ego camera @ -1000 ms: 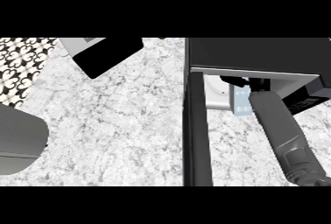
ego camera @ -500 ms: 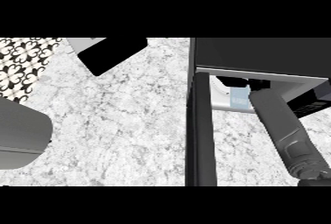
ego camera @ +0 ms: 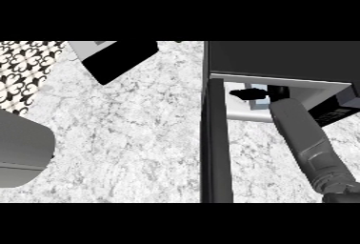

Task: Pick up the milk, place it into the microwave and close the microwave

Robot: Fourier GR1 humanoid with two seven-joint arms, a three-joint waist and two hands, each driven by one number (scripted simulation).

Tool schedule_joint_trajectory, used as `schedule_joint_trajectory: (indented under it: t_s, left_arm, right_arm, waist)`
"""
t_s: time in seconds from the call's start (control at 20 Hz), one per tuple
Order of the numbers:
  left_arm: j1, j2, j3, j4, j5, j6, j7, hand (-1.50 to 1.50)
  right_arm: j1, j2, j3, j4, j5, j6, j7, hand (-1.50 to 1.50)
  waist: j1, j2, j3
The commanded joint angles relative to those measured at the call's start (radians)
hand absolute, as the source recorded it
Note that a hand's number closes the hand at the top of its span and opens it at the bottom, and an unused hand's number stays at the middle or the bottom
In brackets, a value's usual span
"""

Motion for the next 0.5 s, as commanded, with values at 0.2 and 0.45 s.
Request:
schedule_joint_trajectory:
  t_s: [0.2, 0.45]
  left_arm:
    - [0.009, -0.03, -0.082, -0.053, -0.054, 0.004, 0.041, -1.5]
    - [-0.028, -0.045, -0.12, -0.027, -0.114, -0.006, 0.033, -1.5]
  right_arm:
    - [0.042, 0.011, -0.06, 0.011, -0.076, 0.143, -0.141, -1.5]
    - [0.087, 0.045, -0.051, 0.003, -0.095, 0.22, -0.173, -1.5]
  waist:
    - [-0.029, -0.013, -0.001]
    - [-0.06, -0.027, -0.003]
